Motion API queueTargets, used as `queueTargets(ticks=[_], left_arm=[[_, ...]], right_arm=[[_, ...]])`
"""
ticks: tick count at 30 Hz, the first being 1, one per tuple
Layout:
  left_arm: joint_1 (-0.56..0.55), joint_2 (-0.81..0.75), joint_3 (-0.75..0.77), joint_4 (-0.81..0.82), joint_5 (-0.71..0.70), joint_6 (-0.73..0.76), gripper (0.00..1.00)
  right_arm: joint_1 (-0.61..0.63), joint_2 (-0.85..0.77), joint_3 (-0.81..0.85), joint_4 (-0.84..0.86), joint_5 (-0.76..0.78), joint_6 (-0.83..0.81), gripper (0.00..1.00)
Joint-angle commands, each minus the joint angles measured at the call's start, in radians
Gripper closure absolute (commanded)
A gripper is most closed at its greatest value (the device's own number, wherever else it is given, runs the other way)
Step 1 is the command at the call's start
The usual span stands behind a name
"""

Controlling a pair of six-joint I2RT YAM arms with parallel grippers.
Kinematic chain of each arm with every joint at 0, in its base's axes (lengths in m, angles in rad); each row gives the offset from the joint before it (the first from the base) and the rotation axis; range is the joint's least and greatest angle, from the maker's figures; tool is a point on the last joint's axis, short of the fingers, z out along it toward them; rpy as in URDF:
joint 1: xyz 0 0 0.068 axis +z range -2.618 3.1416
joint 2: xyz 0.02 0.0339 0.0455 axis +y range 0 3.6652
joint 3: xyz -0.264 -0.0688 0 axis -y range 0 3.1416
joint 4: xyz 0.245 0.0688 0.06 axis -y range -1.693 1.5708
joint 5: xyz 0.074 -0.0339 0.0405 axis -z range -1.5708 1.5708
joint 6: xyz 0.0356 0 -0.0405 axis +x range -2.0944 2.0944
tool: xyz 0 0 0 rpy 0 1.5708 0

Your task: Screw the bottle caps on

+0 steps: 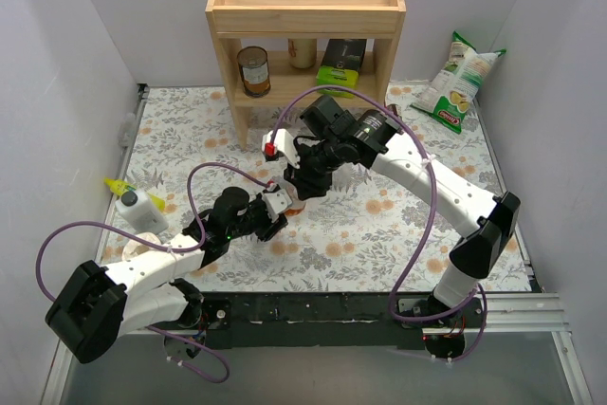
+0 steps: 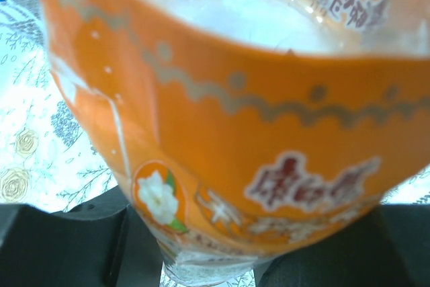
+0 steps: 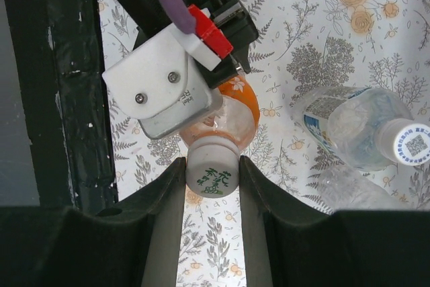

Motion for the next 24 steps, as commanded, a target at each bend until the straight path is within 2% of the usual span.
queueTargets(ticks=[1,9,12,13,15,16,18,19,21,24], left_arm=[[0.012,-0.048,0.04,0.197,-0.093,-0.087,1.0],[0.012,-0.043,0.038,0.197,-0.104,-0.094,1.0],[0.012,-0.037,0.034,0.15,-0.073,-0.091,1.0],[0.014,-0.039,0.029,0.138,-0.056,-0.08,1.0],[0.014,-0.052,0.02,0.098,0.011,-0.057,1.0],[0.014,-0.055,0.017,0.082,0.039,-0.049,1.0],[0.014,-0.048,0.021,0.023,0.118,-0.017,1.0],[0.015,-0.042,0.028,0.003,0.144,0.001,1.0],[0.018,-0.033,0.037,-0.037,0.23,0.037,1.0],[0.018,-0.013,0.058,-0.094,0.325,0.103,1.0]], right_arm=[[0.017,0.048,-0.009,-0.094,-0.121,0.153,0.94],[0.015,0.08,0.022,-0.092,-0.082,0.218,0.93],[0.014,0.085,0.074,-0.113,-0.101,0.099,0.65],[0.014,0.082,0.121,-0.13,-0.104,0.057,0.51],[0.012,0.062,0.163,-0.143,-0.085,-0.015,0.41],[0.011,0.053,0.189,-0.173,-0.099,-0.047,0.32],[0.011,0.007,0.188,-0.19,-0.118,-0.168,0.29],[0.011,-0.016,0.177,-0.19,-0.124,-0.201,0.19],[0.014,-0.085,0.117,-0.167,-0.127,-0.323,0.18],[0.031,-0.162,0.03,-0.132,-0.125,-0.473,0.24]])
